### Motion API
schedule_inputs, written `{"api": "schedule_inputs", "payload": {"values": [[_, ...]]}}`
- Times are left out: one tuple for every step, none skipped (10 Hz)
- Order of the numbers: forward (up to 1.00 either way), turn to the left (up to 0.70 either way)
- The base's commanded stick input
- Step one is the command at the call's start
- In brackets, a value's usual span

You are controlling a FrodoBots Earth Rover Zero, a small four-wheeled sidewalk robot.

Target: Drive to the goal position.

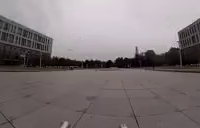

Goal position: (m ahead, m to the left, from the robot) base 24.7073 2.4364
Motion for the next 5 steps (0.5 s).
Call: {"api": "schedule_inputs", "payload": {"values": [[0.05,0.00],[0.05,0.00],[0.05,0.00],[0.05,0.00],[0.05,0.00]]}}
